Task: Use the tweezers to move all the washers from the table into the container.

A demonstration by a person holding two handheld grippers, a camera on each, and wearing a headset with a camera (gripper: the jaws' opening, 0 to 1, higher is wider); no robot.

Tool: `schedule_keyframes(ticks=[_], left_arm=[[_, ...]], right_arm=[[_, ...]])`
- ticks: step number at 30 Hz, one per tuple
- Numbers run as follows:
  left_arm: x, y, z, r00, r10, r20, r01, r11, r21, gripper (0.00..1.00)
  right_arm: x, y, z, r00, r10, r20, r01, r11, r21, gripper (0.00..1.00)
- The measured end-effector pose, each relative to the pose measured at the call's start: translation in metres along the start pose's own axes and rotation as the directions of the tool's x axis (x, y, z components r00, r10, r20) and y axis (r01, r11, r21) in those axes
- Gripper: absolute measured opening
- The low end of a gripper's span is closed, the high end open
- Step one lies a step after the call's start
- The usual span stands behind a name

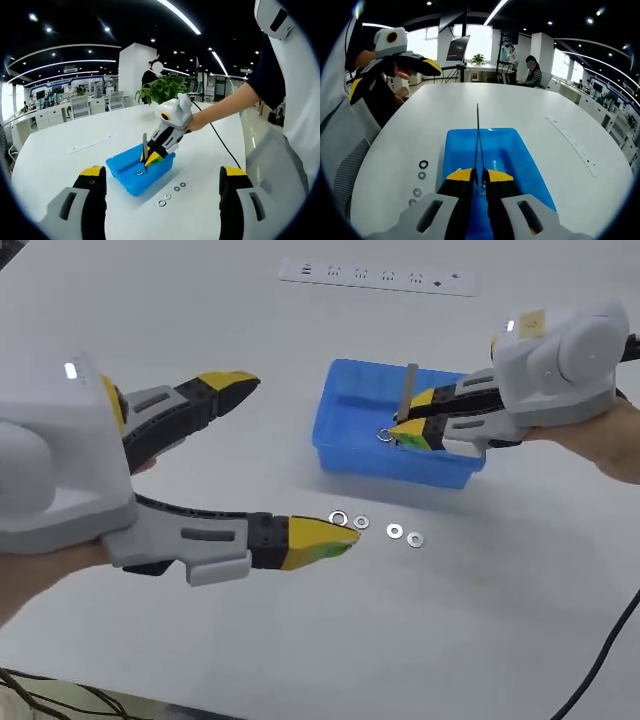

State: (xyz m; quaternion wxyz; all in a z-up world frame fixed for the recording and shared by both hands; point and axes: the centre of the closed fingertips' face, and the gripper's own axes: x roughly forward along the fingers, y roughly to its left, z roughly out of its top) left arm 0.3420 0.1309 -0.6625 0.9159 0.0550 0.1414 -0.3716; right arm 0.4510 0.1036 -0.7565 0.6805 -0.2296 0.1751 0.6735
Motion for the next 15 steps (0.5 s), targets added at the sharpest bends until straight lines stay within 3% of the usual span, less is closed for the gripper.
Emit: schedule_keyframes(ticks=[3,7,13,15], left_arm=[[0.003,-0.004,-0.008,0.9990,-0.021,-0.040,0.023,0.998,0.051,0.98],[0.006,0.002,-0.011,0.9989,-0.019,-0.043,0.021,0.998,0.060,0.97],[0.016,0.019,0.006,0.9993,-0.036,0.004,0.036,0.998,0.055,0.93],[0.025,0.027,0.014,0.9983,-0.057,0.008,0.056,0.994,0.097,0.89]], right_arm=[[-0.004,-0.003,0.005,0.9999,-0.012,0.008,0.012,1.000,-0.003,0.10],[-0.007,-0.005,0.009,0.9995,-0.027,0.017,0.027,1.000,-0.006,0.10],[-0.012,-0.002,0.011,0.9995,-0.029,0.012,0.029,0.999,-0.019,0.10],[-0.013,-0.002,0.011,0.9995,-0.029,0.010,0.029,0.999,-0.018,0.10]])
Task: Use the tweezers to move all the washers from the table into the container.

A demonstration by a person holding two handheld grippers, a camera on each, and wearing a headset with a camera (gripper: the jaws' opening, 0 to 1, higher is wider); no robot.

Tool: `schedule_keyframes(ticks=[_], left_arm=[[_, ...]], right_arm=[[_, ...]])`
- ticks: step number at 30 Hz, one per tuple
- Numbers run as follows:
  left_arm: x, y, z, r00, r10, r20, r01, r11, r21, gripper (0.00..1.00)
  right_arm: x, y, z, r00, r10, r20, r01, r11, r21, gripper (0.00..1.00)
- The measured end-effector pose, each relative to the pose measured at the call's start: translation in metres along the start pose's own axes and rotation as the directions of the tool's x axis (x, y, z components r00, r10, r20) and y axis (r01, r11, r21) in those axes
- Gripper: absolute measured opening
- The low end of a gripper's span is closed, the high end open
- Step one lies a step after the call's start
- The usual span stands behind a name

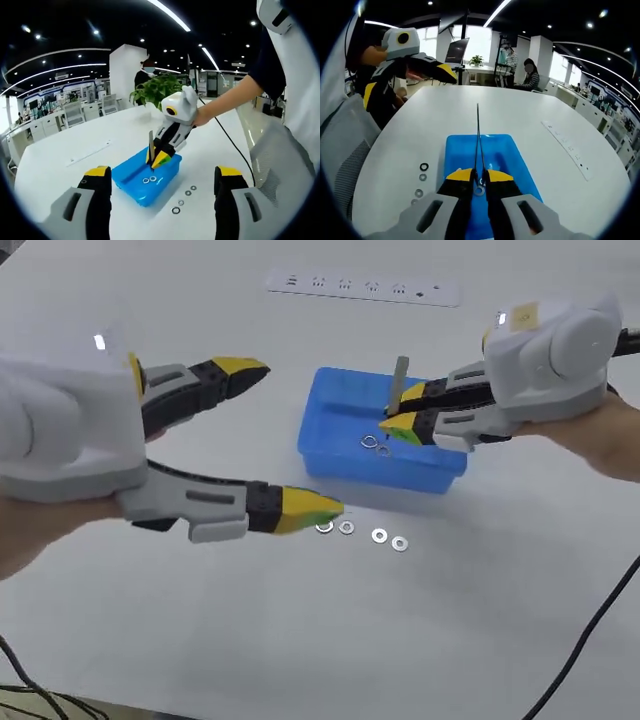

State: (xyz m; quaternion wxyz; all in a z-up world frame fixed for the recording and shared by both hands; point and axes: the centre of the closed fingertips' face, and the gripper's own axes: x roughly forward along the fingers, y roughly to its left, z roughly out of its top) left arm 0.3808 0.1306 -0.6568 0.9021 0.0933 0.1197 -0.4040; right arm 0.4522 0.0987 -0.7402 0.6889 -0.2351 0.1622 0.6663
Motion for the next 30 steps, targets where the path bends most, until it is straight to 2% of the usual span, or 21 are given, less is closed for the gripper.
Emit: schedule_keyframes(ticks=[2,3,4,5,7,9,11,13,15,17,18,20,23,26,27,30], left_arm=[[0.007,0.006,0.006,0.9997,-0.013,0.022,0.012,1.000,0.017,0.83],[0.013,0.012,0.009,0.9990,-0.020,0.040,0.021,1.000,-0.007,0.79],[0.017,0.019,0.013,0.9972,-0.001,0.075,0.004,0.999,-0.042,0.73],[0.021,0.028,0.017,0.9943,0.013,0.106,-0.007,0.999,-0.054,0.69],[0.029,0.039,0.019,0.9931,0.026,0.115,-0.018,0.997,-0.076,0.62],[0.034,0.042,0.024,0.9908,0.018,0.134,-0.006,0.996,-0.086,0.62],[0.040,0.040,0.030,0.9883,-0.006,0.152,0.015,0.998,-0.055,0.57],[0.047,0.033,0.037,0.9853,-0.045,0.165,0.047,0.999,-0.007,0.54],[0.053,0.027,0.038,0.9843,-0.076,0.159,0.075,0.997,0.015,0.51],[0.060,0.020,0.035,0.9839,-0.124,0.129,0.117,0.992,0.053,0.48],[0.064,0.017,0.031,0.9842,-0.146,0.101,0.139,0.988,0.067,0.46],[0.069,0.011,0.027,0.9790,-0.189,0.076,0.183,0.980,0.084,0.40],[0.074,0.011,0.026,0.9754,-0.213,0.057,0.208,0.974,0.087,0.29],[0.080,0.010,0.027,0.9707,-0.234,0.053,0.229,0.969,0.090,0.28],[0.084,0.004,0.028,0.9661,-0.254,0.047,0.249,0.964,0.091,0.28],[0.088,0.003,0.024,0.9626,-0.270,0.025,0.266,0.959,0.096,0.25]], right_arm=[[-0.001,0.000,-0.001,1.0000,0.000,-0.004,0.000,1.000,0.000,0.10],[-0.001,0.000,-0.001,1.0000,0.000,-0.006,0.000,1.000,-0.001,0.10],[-0.001,0.001,-0.001,1.0000,0.001,-0.006,-0.001,1.000,0.000,0.10],[-0.001,0.001,-0.001,1.0000,0.001,-0.006,-0.001,1.000,-0.001,0.10],[-0.002,0.002,0.000,1.0000,0.002,-0.006,-0.002,1.000,-0.004,0.10],[-0.002,0.002,0.001,1.0000,0.003,-0.005,-0.003,1.000,-0.005,0.10],[-0.002,0.002,0.001,1.0000,0.004,-0.006,-0.004,1.000,-0.005,0.10],[-0.002,0.002,0.000,1.0000,0.005,-0.007,-0.006,1.000,-0.005,0.10],[-0.002,0.002,0.000,0.9999,0.009,-0.009,-0.009,1.000,-0.007,0.10],[-0.001,0.003,-0.001,0.9998,0.014,-0.011,-0.014,1.000,-0.007,0.10],[-0.001,0.004,-0.002,0.9998,0.016,-0.013,-0.016,1.000,-0.009,0.10],[-0.001,0.005,-0.002,0.9996,0.022,-0.017,-0.022,1.000,-0.022,0.10],[-0.001,0.006,-0.002,0.9995,0.025,-0.017,-0.026,0.999,-0.027,0.10],[-0.001,0.006,-0.001,0.9995,0.028,-0.016,-0.029,0.999,-0.031,0.10],[-0.001,0.006,-0.001,0.9995,0.029,-0.016,-0.029,0.999,-0.031,0.10],[-0.001,0.007,-0.002,0.9994,0.032,-0.015,-0.032,0.999,-0.034,0.10]])
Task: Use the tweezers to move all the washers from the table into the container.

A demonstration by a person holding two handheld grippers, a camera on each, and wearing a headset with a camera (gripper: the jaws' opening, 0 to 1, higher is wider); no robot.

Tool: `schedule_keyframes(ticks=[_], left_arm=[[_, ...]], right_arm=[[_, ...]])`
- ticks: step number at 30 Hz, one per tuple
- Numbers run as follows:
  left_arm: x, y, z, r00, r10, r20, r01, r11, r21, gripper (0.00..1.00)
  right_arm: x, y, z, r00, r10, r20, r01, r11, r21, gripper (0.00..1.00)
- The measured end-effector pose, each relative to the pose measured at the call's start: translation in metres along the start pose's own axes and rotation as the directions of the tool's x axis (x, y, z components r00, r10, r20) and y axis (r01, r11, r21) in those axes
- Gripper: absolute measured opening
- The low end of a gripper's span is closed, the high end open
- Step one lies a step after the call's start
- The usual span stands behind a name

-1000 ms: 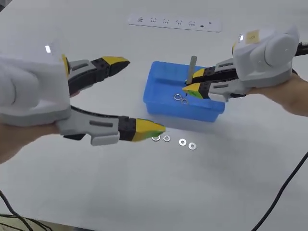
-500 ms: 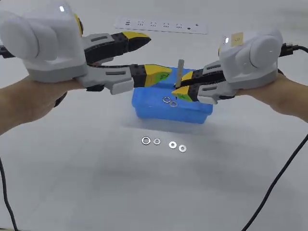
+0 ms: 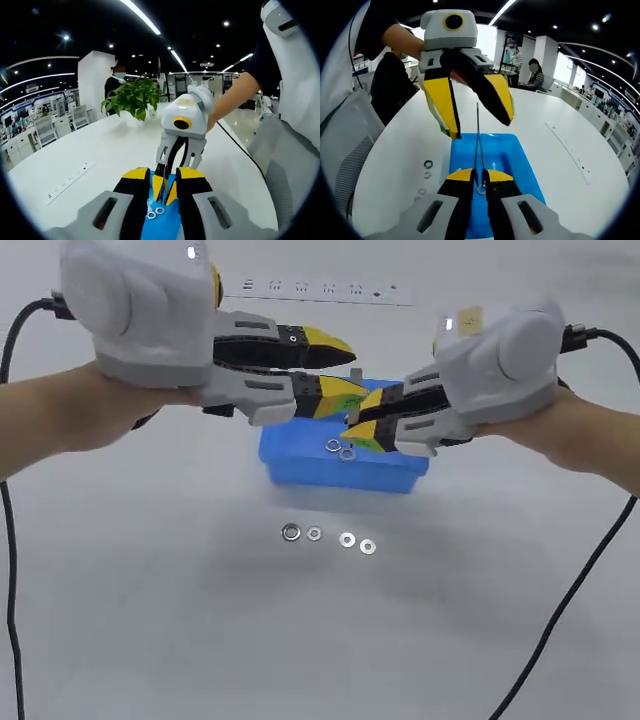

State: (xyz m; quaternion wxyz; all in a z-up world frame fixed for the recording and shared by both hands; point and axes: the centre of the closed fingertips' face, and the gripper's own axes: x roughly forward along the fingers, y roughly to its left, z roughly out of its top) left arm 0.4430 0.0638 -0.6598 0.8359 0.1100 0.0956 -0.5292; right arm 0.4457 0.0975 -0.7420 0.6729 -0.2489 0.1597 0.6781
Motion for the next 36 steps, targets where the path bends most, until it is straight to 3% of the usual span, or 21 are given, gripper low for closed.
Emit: schedule_keyframes(ticks=[4,7,10,11,12,15,23,28,36], left_arm=[[0.003,-0.003,0.004,0.9996,-0.025,0.015,0.026,0.999,-0.034,0.16],[0.006,-0.013,0.008,0.9979,-0.065,0.006,0.065,0.998,-0.020,0.14],[0.005,-0.011,0.007,0.9964,-0.085,0.005,0.085,0.996,-0.013,0.08],[0.004,-0.017,0.008,0.9919,-0.126,0.013,0.127,0.992,-0.020,0.07],[0.004,-0.013,0.007,0.9933,-0.115,0.013,0.115,0.993,-0.018,0.07],[0.002,-0.014,0.005,0.9899,-0.142,0.005,0.142,0.990,-0.003,0.06],[-0.005,-0.007,0.003,0.9903,-0.135,-0.035,0.138,0.984,0.113,0.04],[-0.008,-0.004,0.002,0.9907,-0.129,-0.043,0.134,0.982,0.133,0.04],[-0.015,-0.002,0.011,0.9936,-0.110,-0.028,0.113,0.982,0.150,0.04]], right_arm=[[0.000,0.003,0.000,0.9999,0.013,0.001,-0.013,1.000,-0.009,0.10],[0.000,0.004,-0.001,0.9998,0.018,-0.002,-0.018,1.000,-0.015,0.10],[0.000,0.005,0.000,0.9998,0.019,0.000,-0.019,1.000,-0.015,0.10],[0.000,0.004,0.001,0.9998,0.018,0.001,-0.018,1.000,-0.014,0.10],[0.000,0.004,0.001,0.9998,0.018,0.003,-0.018,1.000,-0.016,0.10],[-0.001,0.005,0.002,0.9997,0.024,0.001,-0.024,0.999,-0.026,0.10],[-0.002,0.006,0.004,1.0000,0.003,0.008,-0.003,1.000,-0.029,0.12],[-0.001,0.005,0.007,1.0000,-0.003,0.007,0.004,1.000,-0.025,0.13],[-0.006,0.007,0.010,0.9993,-0.024,0.029,0.024,1.000,-0.004,0.26]])
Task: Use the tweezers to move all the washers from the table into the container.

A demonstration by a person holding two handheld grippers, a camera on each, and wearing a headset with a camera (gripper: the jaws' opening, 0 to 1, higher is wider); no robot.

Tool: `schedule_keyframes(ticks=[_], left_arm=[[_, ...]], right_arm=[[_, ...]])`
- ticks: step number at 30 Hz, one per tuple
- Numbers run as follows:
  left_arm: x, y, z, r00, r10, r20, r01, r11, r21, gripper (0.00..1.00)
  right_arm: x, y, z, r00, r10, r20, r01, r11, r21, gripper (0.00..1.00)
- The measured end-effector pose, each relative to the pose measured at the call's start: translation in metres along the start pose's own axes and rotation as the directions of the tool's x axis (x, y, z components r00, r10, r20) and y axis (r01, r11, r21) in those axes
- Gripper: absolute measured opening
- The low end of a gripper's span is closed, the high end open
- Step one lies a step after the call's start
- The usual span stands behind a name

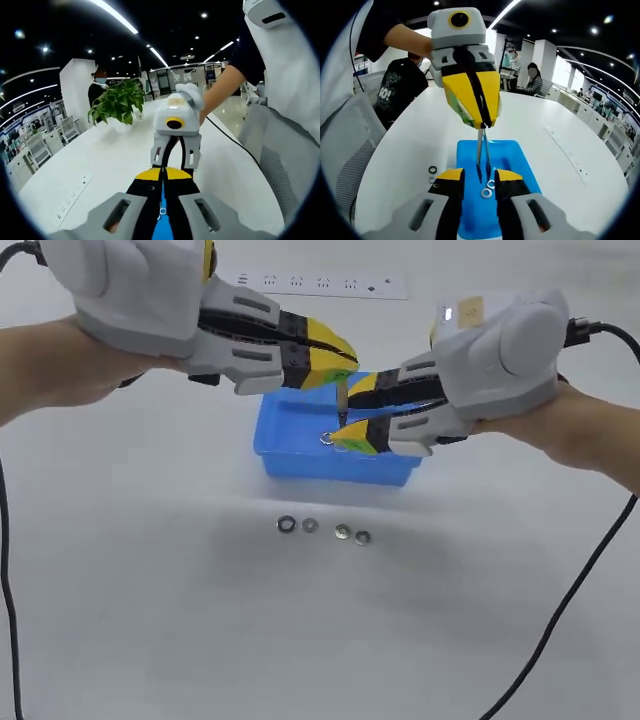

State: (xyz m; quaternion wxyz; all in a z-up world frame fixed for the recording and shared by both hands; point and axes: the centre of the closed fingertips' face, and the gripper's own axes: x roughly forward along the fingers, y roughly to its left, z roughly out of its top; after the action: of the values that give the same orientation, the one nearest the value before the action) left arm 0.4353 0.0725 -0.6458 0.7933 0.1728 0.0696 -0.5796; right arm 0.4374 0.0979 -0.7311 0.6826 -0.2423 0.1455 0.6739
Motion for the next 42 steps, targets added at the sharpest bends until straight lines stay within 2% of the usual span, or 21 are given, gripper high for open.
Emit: schedule_keyframes(ticks=[5,9,12,14,17,20,24,31,33,37,40,42], left_arm=[[-0.008,-0.001,0.001,0.9998,0.019,-0.004,-0.019,1.000,0.007,0.04],[-0.016,-0.002,0.004,0.9995,0.028,-0.016,-0.028,0.999,0.017,0.04],[-0.027,-0.005,0.011,0.9991,0.040,-0.015,-0.039,0.999,0.026,0.04],[-0.034,-0.007,0.015,0.9986,0.052,-0.008,-0.051,0.998,0.028,0.04],[-0.042,-0.013,0.022,0.9979,0.062,0.015,-0.063,0.998,0.027,0.04],[-0.044,-0.018,0.023,0.9977,0.068,0.008,-0.068,0.997,0.034,0.04],[-0.047,-0.029,0.028,0.9969,0.076,0.022,-0.077,0.997,0.025,0.04],[-0.049,-0.060,0.033,0.9977,0.063,0.027,-0.064,0.997,0.037,0.04],[-0.049,-0.068,0.031,0.9978,0.062,0.025,-0.063,0.997,0.034,0.04],[-0.048,-0.083,0.023,0.9982,0.060,0.009,-0.060,0.998,0.025,0.04],[-0.047,-0.093,0.015,0.9985,0.055,-0.009,-0.054,0.998,0.012,0.04],[-0.048,-0.097,0.010,0.9984,0.054,-0.018,-0.054,0.999,0.006,0.04]], right_arm=[[-0.003,0.001,-0.003,0.9996,-0.029,0.002,0.029,0.999,0.014,0.31],[-0.011,0.002,0.000,0.9978,-0.055,0.037,0.054,0.998,0.022,0.34],[-0.018,0.002,0.001,0.9943,-0.091,0.055,0.090,0.996,0.030,0.42],[-0.022,0.001,-0.002,0.9923,-0.114,0.048,0.112,0.993,0.029,0.46],[-0.030,0.006,-0.011,0.9876,-0.155,0.023,0.155,0.988,0.015,0.47],[-0.037,0.016,-0.017,0.9850,-0.172,0.013,0.172,0.985,0.022,0.52],[-0.048,0.034,-0.018,0.9857,-0.166,0.028,0.165,0.985,0.049,0.59],[-0.060,0.055,-0.020,0.9850,-0.168,0.040,0.165,0.984,0.073,0.69],[-0.063,0.061,-0.023,0.9851,-0.168,0.037,0.165,0.983,0.084,0.72],[-0.067,0.077,-0.025,0.9857,-0.150,0.077,0.135,0.976,0.174,0.76],[-0.070,0.088,-0.035,0.9885,-0.141,0.054,0.130,0.977,0.170,0.79],[-0.072,0.095,-0.039,0.9893,-0.133,0.059,0.121,0.976,0.184,0.83]])
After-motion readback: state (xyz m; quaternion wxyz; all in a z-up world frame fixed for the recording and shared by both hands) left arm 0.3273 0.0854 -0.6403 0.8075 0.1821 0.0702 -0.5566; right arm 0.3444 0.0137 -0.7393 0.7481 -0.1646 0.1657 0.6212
